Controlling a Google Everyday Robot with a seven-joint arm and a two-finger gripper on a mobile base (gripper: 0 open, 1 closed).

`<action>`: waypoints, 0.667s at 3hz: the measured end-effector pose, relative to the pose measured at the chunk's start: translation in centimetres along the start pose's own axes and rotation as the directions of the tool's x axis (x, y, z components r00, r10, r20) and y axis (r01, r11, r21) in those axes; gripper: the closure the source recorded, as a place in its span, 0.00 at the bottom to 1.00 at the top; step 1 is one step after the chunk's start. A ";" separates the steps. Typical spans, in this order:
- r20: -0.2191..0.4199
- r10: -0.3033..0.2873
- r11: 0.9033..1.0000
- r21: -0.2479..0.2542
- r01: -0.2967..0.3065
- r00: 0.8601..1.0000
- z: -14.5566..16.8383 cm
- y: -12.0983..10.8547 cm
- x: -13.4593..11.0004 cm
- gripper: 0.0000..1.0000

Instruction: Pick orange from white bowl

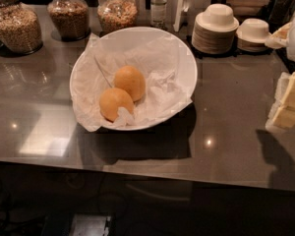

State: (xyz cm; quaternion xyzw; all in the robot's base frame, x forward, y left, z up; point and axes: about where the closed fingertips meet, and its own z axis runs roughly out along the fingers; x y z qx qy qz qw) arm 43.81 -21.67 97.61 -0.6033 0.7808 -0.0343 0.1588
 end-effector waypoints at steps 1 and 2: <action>0.000 0.000 1.000 0.000 0.000 1.000 0.0 0.0 0.0 0.00; 0.023 -0.040 0.999 0.012 0.040 0.999 -0.1 0.1 -1.7 0.00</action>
Offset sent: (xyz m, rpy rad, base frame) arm 0.0057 0.0361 0.0050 0.0174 -0.0290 0.0954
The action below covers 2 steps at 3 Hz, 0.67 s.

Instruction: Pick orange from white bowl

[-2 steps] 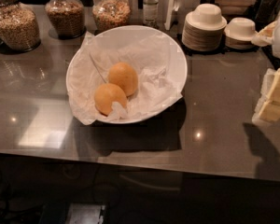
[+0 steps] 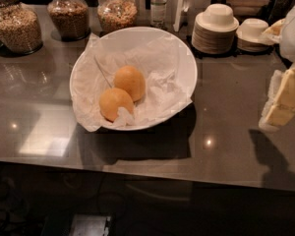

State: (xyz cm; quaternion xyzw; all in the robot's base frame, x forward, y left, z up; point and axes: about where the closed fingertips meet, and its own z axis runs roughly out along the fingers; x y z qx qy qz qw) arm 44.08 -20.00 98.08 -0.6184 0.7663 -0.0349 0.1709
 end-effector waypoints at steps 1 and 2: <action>0.059 -0.097 0.995 0.007 0.097 0.993 0.4 1.0 -4.5 0.00; 0.118 -0.166 0.985 -0.015 0.169 0.979 1.6 1.6 -8.8 0.00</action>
Offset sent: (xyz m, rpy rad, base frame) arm 0.0138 0.1418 -0.0103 0.1089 -0.0066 0.3012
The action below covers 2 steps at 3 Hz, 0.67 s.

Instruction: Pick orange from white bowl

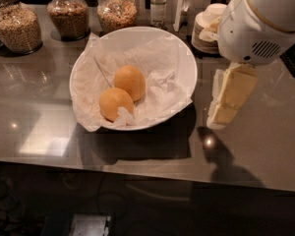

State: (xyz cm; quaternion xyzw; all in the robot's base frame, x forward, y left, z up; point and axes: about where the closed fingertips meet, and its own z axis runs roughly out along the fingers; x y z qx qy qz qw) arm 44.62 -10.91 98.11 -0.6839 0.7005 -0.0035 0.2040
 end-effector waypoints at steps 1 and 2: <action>0.047 -0.088 0.996 -0.025 0.089 0.995 1.9 -0.3 -4.5 0.00; 0.078 -0.130 0.988 -0.077 0.136 0.988 4.9 -1.9 -8.0 0.00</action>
Offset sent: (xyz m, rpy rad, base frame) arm 0.0641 0.1392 -0.0402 0.0468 0.1100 0.2469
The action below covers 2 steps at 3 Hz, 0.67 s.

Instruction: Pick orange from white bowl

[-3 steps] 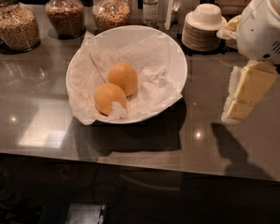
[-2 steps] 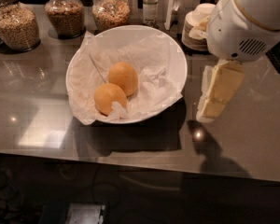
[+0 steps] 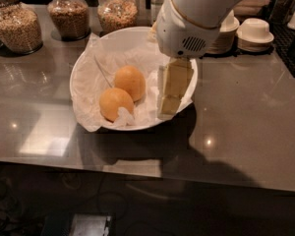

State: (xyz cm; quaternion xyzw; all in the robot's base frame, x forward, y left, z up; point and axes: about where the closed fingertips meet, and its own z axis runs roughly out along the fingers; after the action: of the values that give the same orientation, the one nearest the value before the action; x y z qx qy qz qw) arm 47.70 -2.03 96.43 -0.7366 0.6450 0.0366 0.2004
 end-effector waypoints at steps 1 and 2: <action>0.025 -0.034 0.999 0.021 0.033 0.999 2.3 -5.1 -4.1 0.00; 0.025 -0.034 0.999 0.021 0.034 0.999 2.3 -5.1 -4.1 0.00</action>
Offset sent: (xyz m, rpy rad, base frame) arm 0.0743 0.0692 0.0139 0.0368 -0.0614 0.0336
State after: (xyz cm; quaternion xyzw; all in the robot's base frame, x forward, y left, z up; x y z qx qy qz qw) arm 52.42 3.00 96.84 -0.7448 0.6302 0.0360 0.2165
